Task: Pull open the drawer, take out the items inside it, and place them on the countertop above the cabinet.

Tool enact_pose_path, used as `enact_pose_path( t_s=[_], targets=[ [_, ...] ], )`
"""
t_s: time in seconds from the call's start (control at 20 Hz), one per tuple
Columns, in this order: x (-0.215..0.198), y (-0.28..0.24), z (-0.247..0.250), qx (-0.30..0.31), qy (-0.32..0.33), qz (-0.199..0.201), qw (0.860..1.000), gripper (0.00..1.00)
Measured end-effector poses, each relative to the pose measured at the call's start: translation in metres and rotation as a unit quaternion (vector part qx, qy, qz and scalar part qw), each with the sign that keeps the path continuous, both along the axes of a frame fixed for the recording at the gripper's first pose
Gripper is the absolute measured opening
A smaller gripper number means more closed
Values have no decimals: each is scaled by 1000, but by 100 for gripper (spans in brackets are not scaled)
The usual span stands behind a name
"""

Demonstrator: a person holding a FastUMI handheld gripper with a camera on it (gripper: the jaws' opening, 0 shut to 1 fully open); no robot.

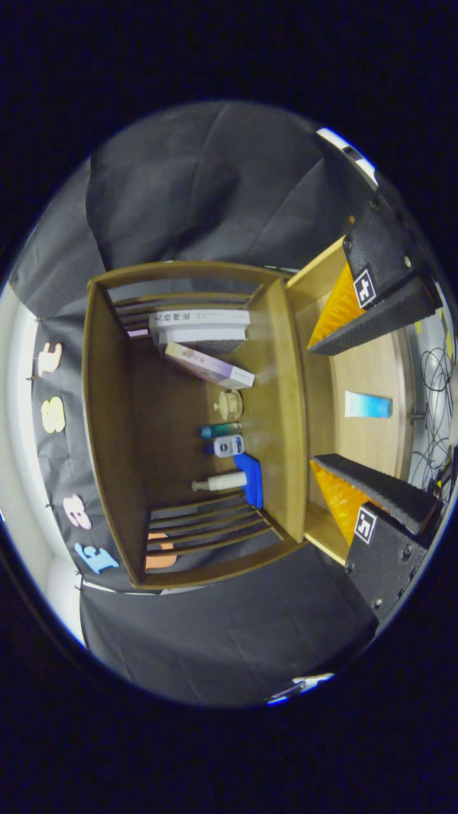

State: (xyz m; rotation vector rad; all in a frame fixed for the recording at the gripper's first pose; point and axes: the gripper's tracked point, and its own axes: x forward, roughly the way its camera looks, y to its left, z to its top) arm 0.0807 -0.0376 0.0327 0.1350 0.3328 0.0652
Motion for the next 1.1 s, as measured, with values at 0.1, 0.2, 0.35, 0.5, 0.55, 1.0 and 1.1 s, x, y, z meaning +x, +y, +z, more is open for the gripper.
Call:
enact_pose_path(
  t_s=[0.1, 0.2, 0.35, 0.5, 0.55, 1.0, 1.1],
  targets=[
    [29, 5, -5, -12, 35, -2, 999, 98],
    [55, 13, -18, -30, 73, -1, 997, 97],
    [80, 22, -52, -53, 155, -1, 986, 96],
    [88, 25, -91, -81, 236, 4, 968, 95],
    [92, 23, -110, -91, 263, 2, 960, 94],
    [75, 24, -194, -70, 441, 5, 895, 69],
    [73, 21, -204, -74, 457, 3, 886, 69]
  ],
)
